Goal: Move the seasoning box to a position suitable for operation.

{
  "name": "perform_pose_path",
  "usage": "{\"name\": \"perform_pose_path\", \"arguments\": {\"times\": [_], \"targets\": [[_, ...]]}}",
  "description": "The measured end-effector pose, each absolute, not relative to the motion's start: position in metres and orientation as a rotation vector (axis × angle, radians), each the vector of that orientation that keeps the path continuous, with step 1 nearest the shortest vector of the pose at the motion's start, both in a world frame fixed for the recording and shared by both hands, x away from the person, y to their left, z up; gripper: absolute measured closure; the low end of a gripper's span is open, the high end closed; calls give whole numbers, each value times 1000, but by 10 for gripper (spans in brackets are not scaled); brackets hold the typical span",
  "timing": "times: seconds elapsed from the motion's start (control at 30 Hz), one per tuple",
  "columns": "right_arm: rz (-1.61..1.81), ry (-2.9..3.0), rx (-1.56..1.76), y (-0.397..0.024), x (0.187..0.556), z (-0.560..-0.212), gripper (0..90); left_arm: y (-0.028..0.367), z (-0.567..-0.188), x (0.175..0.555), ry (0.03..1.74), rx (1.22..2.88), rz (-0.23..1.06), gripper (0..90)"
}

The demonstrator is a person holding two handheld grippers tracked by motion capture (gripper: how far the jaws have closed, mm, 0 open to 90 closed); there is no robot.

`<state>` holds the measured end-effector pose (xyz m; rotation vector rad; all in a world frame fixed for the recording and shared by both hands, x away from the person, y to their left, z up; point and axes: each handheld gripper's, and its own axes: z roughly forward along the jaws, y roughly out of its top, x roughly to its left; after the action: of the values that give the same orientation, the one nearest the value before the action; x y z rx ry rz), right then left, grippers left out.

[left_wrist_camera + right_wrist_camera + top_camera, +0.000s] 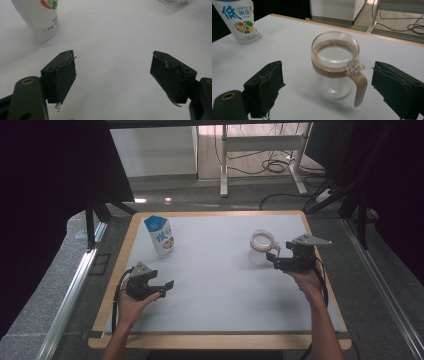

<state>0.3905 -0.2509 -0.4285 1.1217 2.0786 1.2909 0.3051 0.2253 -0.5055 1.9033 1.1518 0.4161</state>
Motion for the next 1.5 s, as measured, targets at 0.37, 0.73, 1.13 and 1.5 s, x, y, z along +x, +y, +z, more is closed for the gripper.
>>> {"name": "perform_pose_path", "arguments": {"times": [0.37, 0.73, 1.13, 1.5], "targets": [[1293, 2090, 1124, -229, 431, -421, 78, 225, -509, 304, 1155, 1922, 430, 204], [1203, 2091, 1152, -222, 449, -435, 64, 224, -510, 305, 1148, 1931, 438, 204], [1180, 2118, 1157, -222, 462, -450, 50, 221, -513, 305, 1149, 1945, 445, 204], [1128, 2204, 1149, -210, 474, -468, 48, 217, -515, 305, 1136, 1960, 439, 204]]}}
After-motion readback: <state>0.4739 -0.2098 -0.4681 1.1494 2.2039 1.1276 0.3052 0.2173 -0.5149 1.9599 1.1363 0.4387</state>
